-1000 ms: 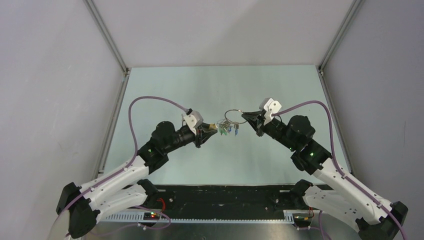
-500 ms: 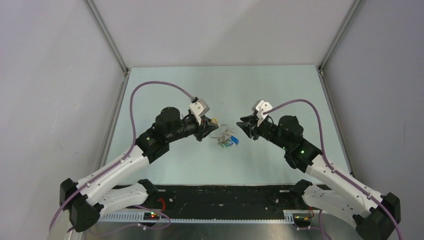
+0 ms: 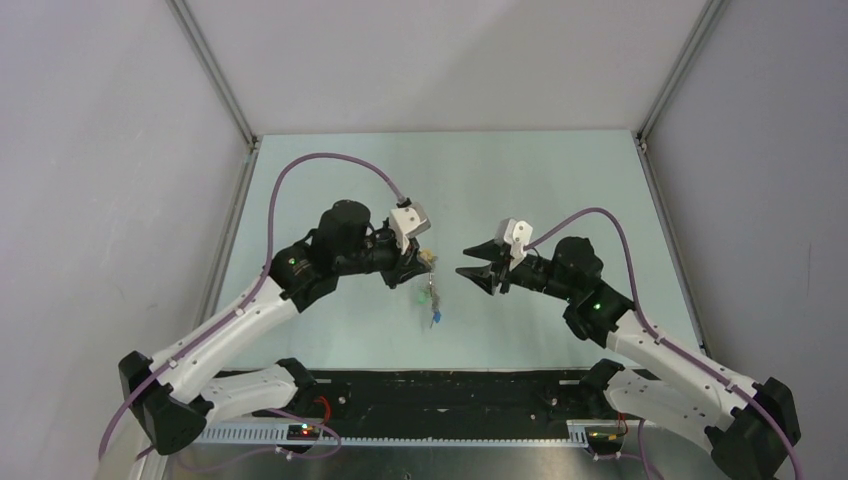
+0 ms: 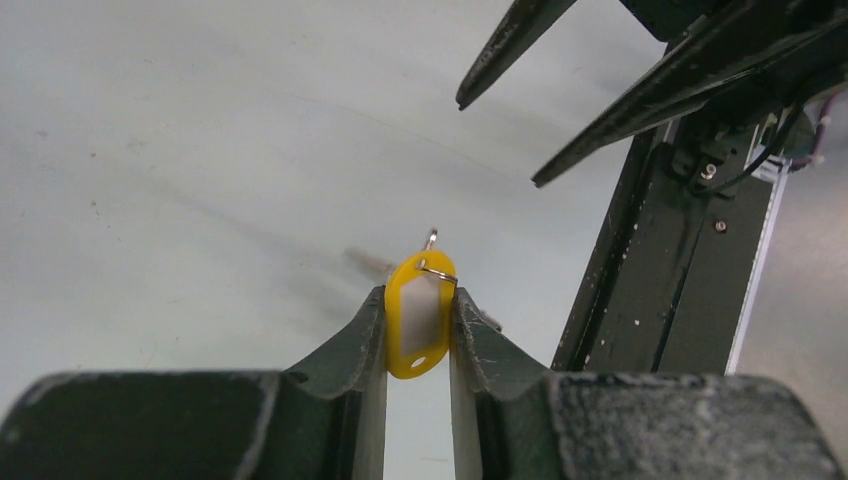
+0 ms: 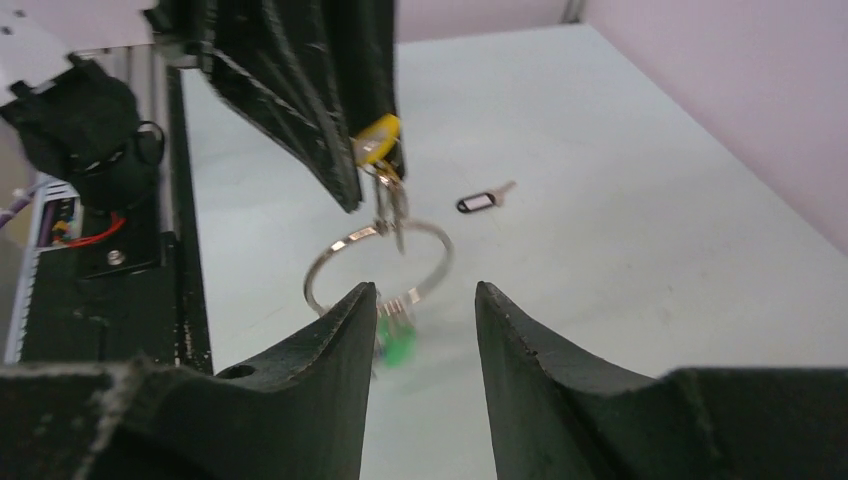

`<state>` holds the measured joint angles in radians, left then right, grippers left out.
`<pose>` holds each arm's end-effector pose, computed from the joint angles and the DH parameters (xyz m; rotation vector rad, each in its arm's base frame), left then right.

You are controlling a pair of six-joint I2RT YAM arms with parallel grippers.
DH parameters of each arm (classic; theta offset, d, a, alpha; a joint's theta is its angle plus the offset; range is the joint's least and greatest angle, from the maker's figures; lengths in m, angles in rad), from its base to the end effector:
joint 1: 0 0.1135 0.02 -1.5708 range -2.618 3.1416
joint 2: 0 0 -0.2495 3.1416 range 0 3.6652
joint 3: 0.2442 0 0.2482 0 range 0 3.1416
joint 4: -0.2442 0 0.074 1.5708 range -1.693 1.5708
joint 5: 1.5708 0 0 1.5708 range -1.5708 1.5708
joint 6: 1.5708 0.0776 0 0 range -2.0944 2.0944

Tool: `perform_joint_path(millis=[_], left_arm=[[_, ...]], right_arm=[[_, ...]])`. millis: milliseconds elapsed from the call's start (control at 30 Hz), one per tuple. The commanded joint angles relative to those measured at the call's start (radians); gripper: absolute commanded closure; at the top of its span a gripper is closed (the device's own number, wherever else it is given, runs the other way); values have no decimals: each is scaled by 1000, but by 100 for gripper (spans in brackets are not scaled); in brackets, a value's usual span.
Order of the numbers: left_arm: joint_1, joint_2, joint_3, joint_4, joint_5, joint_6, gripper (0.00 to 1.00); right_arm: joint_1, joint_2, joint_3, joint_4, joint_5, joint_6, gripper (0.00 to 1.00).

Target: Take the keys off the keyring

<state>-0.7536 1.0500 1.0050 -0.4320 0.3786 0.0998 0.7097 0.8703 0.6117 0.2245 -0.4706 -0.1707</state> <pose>0.1765 -0.2049 0.3120 1.0875 1.8026 -0.7882 0.1670 0.1899 0.2958 -1.0277 1.3028 0.7895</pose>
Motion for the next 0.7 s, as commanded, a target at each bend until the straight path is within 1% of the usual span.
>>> perform_joint_path(millis=[0,200,333,433,533,667], left_arm=[[-3,-3,72,-46,23,46,100],[-4,27,112,-48,-44,-28,100],[-3,49,133,-49,-63,-85,100],[-3,52,134,-49,-58,-92,100],[-3,51,129,-49,-33,-92,100],[-4,40,127,-49,-42,-92,100]], right_arm=[[39,26,0,118,-90,-34,54],[84,50,0,128,-44,-23,56],[95,55,-2,106,30,-17,58],[94,51,-21,114,76,-20,59],[95,54,-33,143,81,-22,59],[96,71,-34,193,72,-21,59]])
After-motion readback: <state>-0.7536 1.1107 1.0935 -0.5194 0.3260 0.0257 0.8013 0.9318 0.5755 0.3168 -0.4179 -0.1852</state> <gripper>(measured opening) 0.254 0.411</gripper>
